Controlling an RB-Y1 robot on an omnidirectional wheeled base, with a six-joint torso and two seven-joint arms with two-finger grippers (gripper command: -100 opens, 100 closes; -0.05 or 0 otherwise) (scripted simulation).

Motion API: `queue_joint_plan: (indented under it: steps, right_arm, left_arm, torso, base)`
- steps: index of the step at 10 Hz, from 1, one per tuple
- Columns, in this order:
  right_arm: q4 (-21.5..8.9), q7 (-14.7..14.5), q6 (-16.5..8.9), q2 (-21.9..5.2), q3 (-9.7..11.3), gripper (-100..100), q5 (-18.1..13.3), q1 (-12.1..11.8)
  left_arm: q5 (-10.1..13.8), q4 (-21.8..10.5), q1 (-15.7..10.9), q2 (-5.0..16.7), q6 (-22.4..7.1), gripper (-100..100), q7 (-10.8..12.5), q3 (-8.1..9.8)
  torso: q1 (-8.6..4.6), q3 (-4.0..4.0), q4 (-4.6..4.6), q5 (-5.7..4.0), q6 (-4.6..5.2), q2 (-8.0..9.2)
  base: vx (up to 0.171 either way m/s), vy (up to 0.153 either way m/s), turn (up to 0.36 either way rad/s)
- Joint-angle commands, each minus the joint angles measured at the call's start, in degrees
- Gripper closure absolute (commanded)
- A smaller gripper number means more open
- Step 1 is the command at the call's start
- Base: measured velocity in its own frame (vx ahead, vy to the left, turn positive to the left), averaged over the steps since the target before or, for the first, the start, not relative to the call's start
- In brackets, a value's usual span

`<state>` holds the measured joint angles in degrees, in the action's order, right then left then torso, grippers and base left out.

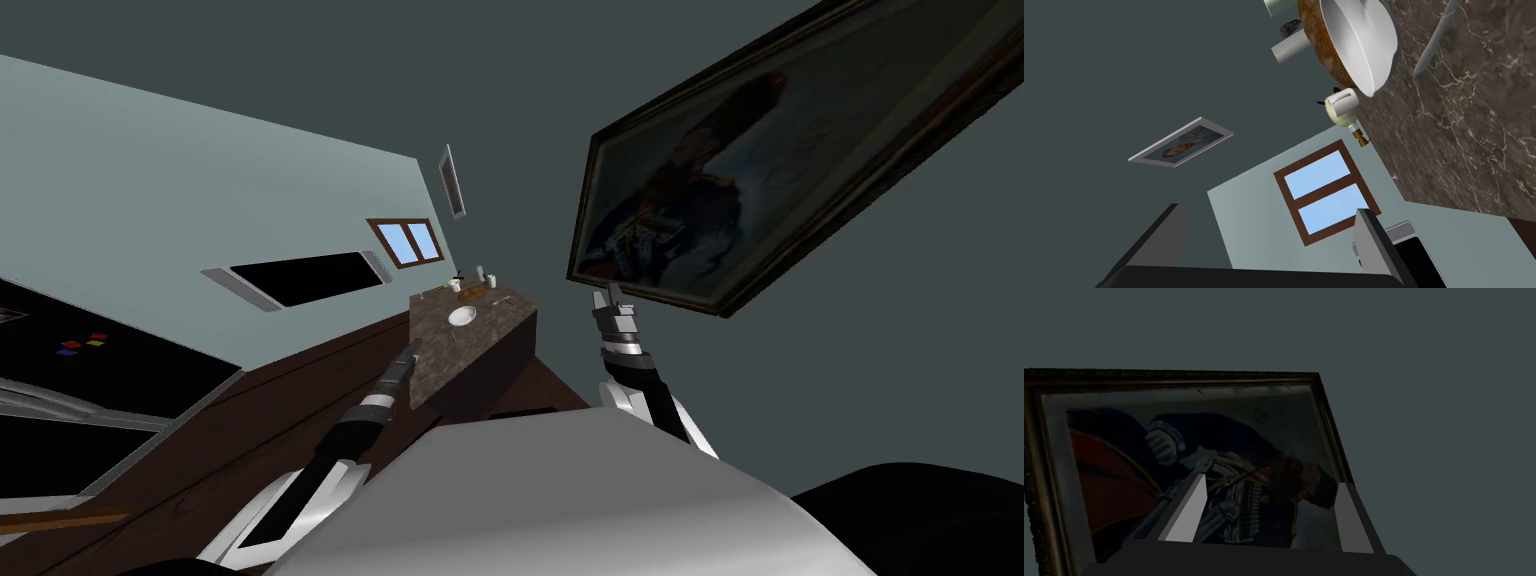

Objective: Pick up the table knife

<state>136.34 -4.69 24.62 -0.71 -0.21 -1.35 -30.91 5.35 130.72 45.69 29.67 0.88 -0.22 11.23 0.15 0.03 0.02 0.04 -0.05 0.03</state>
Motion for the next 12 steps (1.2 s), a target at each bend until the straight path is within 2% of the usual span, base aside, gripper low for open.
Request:
queue_joint_plan:
  steps: [1,2,3,4,5,6,7,8,9,11,12]
  right_arm:
    - [0.0,0.0,0.0,0.0,0.0,0,0.0,0.0]
    - [0.0,0.0,0.0,0.0,0.01,0,0.0,0.01]
    - [0.0,0.0,0.0,0.0,0.0,0,0.0,0.0]
    - [0.0,0.0,0.0,0.0,0.01,0,0.0,0.01]
    - [0.0,0.0,0.0,0.0,0.0,0,0.0,0.0]
    - [0.0,0.0,0.0,0.0,0.01,0,0.0,0.01]
    - [0.0,0.0,0.0,0.0,0.01,0,0.0,0.01]
    - [0.0,0.0,0.0,0.0,0.0,0,0.0,-0.01]
    - [0.0,0.0,0.0,0.0,0.0,0,0.0,0.0]
    - [0.0,0.0,0.0,0.0,0.0,0,0.0,0.0]
    - [0.0,0.0,0.0,0.0,0.0,0,0.0,0.0]
  left_arm:
    - [0.9,-0.15,1.34,2.6,-2.86,-100,0.32,0.33]
    - [0.9,-0.15,1.34,2.6,-3.04,-100,0.32,0.33]
    - [1.77,-0.23,2.29,4.85,-5.35,-100,0.72,0.66]
    - [1.77,-0.23,2.29,4.85,-5.57,-100,0.72,0.66]
    - [2.65,-0.31,3.19,7.1,-8.01,-100,1.14,0.92]
    - [3.54,-0.4,4.02,8.69,-9.73,-100,1.57,1.12]
    - [3.54,-0.4,4.02,9.35,-10.83,-100,1.57,1.12]
    - [4.43,-0.5,4.79,11.58,-13.0,-100,2.01,1.25]
    - [4.43,-0.5,4.79,11.59,-13.52,-100,2.01,1.25]
    - [6.21,-0.71,6.1,15.52,-17.56,-100,2.91,1.31]
    - [6.21,-0.71,6.1,15.96,-18.86,-100,2.91,1.31]
  torso:
    - [0.0,0.0,0.0,0.0,0.0,0.0]
    - [-0.03,-0.02,-0.01,-0.01,0.05,-0.02]
    - [-0.02,-0.03,-0.01,0.0,0.0,-0.05]
    - [-0.04,-0.05,-0.02,-0.01,0.05,-0.07]
    - [-0.04,-0.05,-0.02,-0.01,0.0,-0.08]
    - [-0.05,-0.05,-0.02,-0.01,0.04,-0.09]
    - [-0.05,-0.06,-0.03,-0.01,0.06,-0.1]
    - [-0.03,-0.06,-0.02,-0.01,-0.02,-0.1]
    - [-0.05,-0.08,-0.03,-0.01,0.03,-0.13]
    - [-0.06,-0.09,-0.04,-0.01,0.02,-0.15]
    - [-0.05,-0.12,-0.05,-0.01,0.04,-0.21]
  base:
    - [-0.017,0.0,-0.213]
    - [-0.012,0.003,-0.094]
    - [-0.01,-0.006,-0.198]
    - [-0.008,-0.001,-0.107]
    - [-0.007,-0.007,-0.204]
    - [-0.005,-0.01,-0.351]
    - [-0.001,0.001,-0.099]
    - [0.004,-0.008,-0.159]
    - [0.005,-0.005,-0.095]
    - [0.018,-0.011,-0.244]
    - [0.021,-0.001,-0.073]
